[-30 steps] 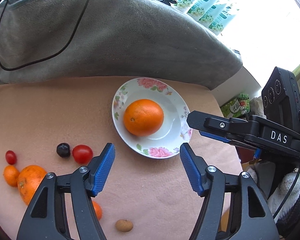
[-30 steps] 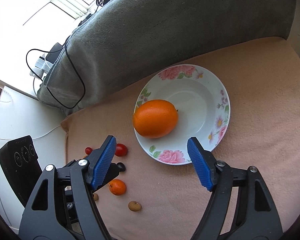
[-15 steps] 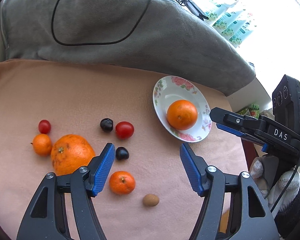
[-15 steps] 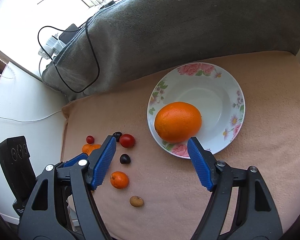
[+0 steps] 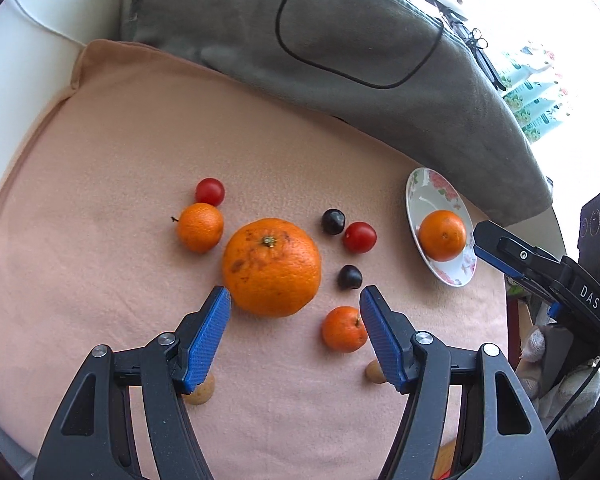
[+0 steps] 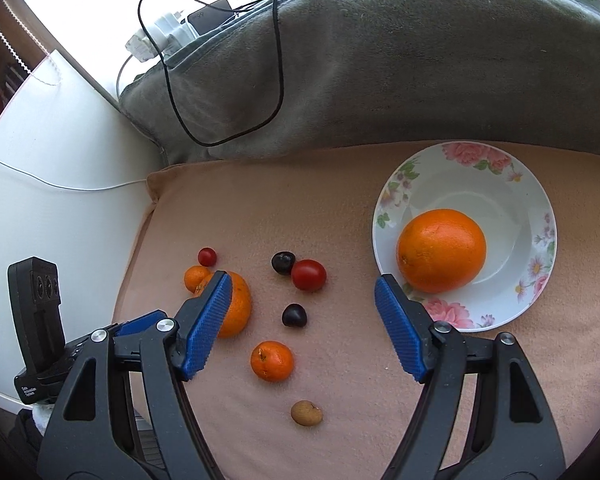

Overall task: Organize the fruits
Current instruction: 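Move the right tool to the large bumpy mandarin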

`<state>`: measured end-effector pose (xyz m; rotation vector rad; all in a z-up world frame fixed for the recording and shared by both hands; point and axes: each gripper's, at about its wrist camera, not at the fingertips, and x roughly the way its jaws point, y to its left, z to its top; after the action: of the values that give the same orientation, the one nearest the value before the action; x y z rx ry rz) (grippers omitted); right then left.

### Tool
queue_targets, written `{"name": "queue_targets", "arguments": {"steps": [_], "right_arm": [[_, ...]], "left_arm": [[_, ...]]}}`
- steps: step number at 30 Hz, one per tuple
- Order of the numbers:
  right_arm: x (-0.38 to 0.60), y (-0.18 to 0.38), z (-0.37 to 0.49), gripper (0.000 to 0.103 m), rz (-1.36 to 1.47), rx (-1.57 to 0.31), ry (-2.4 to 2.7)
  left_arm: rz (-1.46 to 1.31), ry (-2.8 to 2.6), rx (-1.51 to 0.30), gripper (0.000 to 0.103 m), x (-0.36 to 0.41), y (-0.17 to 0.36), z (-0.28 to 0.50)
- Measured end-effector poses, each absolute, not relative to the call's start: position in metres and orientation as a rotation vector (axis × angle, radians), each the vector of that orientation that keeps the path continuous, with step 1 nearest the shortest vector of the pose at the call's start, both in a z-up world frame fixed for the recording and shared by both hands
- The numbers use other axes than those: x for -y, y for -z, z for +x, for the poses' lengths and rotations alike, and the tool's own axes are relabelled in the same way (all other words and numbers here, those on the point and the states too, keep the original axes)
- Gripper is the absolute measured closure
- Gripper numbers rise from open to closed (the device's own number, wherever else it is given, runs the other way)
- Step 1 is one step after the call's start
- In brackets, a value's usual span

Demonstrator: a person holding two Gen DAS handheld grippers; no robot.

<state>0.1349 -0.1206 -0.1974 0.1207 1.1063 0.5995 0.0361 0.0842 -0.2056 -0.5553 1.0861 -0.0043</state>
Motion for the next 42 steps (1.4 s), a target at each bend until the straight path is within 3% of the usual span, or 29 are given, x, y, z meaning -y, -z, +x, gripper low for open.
{"name": "queue_targets", "arguments": {"steps": [20, 42], "right_arm": [[0.028, 0.246, 0.138, 0.026, 0.003, -1.332, -0.768], [-0.003, 0.287, 0.150, 0.026, 0.032, -1.460, -0.806]], "left_arm": [[-0.701, 0.040, -1.082, 0.036, -0.111, 0.246, 0.025], [-0.738, 0.108, -1.087, 0.036, -0.109, 0.263, 0.044]]}}
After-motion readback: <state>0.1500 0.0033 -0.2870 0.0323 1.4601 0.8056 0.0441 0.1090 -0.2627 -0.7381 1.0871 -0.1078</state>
